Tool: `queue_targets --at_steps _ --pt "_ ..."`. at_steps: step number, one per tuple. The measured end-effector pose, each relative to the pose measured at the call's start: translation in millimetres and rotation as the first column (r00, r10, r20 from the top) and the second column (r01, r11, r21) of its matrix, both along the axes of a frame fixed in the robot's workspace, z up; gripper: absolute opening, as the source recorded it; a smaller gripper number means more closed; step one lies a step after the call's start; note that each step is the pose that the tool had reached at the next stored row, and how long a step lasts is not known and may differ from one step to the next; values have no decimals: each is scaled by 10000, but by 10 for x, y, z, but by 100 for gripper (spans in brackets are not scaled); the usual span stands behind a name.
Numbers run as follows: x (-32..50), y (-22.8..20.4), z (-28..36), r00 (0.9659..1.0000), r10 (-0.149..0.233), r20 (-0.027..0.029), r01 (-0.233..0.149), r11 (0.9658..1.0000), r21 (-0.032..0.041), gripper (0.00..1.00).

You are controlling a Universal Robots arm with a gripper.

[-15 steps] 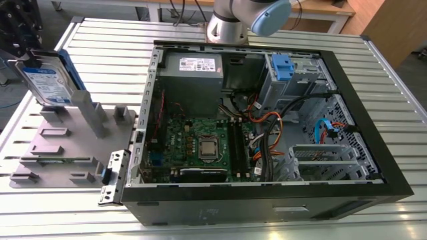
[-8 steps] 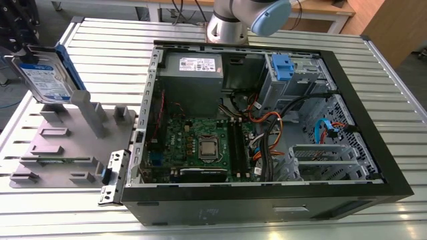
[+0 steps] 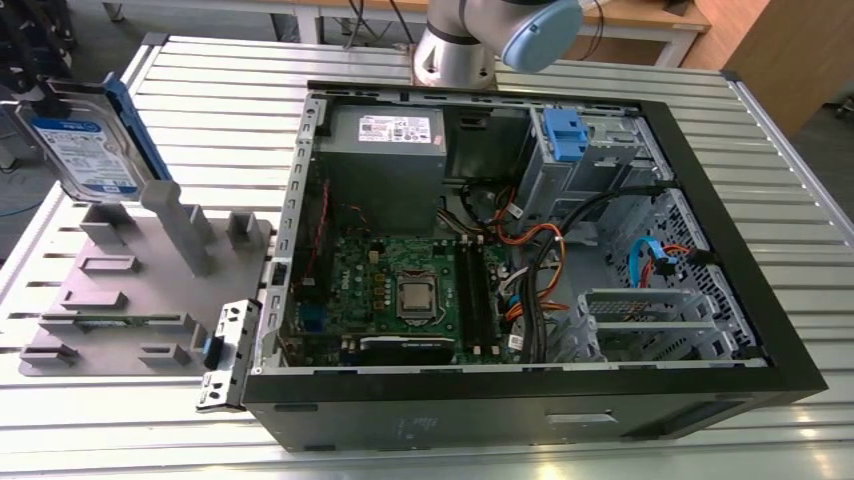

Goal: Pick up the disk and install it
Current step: 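Pick up the disk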

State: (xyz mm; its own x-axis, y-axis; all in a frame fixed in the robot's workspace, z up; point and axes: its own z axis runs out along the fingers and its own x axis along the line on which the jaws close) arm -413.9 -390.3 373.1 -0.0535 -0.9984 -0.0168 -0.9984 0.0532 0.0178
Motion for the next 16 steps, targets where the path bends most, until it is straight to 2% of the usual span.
queue_targets --at_steps 4,16 --pt "0 0 51 10000 0 0 0 10000 0 35" --pt "0 0 66 10000 0 -1 0 10000 -1 35"
